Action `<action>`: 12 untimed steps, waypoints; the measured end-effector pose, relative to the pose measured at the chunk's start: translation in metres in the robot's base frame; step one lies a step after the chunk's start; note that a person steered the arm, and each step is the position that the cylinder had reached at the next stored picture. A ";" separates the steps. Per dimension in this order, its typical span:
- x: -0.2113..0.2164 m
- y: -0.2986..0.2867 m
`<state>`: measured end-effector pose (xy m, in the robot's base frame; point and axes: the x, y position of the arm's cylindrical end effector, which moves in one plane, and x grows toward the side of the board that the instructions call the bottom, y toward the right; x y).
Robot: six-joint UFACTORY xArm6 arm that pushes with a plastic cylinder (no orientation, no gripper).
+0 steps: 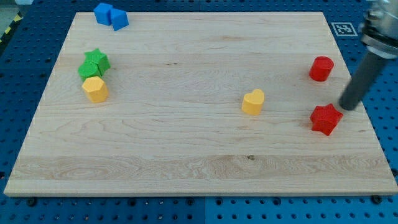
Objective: Push the red star parallel to the green circle
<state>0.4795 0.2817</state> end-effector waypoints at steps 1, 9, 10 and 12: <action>0.036 0.013; -0.008 -0.043; 0.006 -0.017; 0.002 0.004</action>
<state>0.4819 0.2860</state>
